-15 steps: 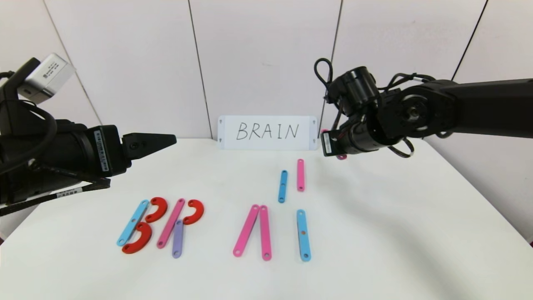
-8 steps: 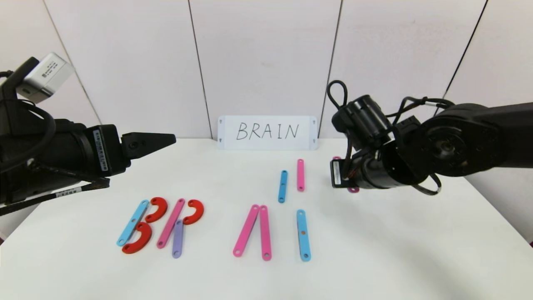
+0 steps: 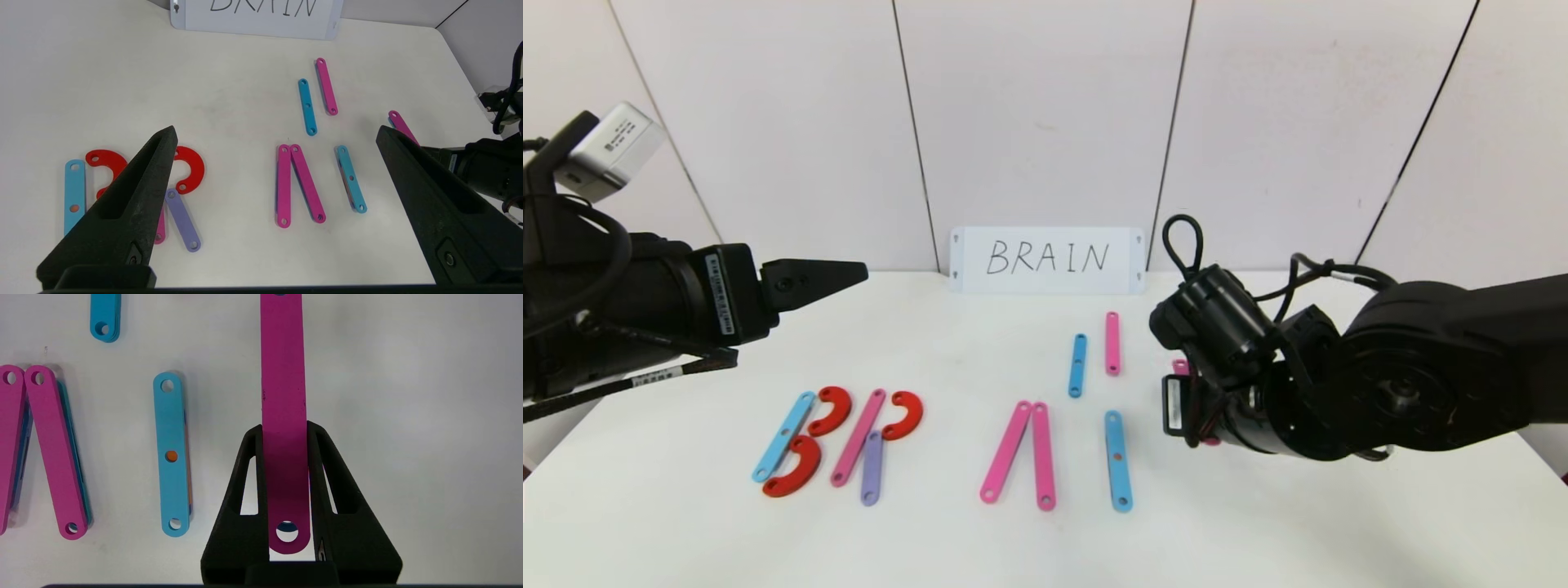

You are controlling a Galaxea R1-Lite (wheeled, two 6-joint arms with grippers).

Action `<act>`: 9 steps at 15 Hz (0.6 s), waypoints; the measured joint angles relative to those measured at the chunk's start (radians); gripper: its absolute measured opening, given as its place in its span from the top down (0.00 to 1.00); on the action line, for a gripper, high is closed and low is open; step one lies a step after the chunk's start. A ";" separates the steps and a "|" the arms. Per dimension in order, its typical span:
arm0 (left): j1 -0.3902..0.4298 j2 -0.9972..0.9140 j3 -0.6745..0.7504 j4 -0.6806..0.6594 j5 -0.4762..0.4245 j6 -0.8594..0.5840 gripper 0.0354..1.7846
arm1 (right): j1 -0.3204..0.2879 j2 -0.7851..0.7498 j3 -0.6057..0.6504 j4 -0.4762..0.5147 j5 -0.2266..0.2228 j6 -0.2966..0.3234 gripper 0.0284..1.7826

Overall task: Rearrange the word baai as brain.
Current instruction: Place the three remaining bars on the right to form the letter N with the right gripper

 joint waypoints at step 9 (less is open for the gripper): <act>0.000 0.003 0.002 0.000 0.000 0.000 0.05 | 0.034 0.056 0.115 -0.132 -0.001 0.043 0.84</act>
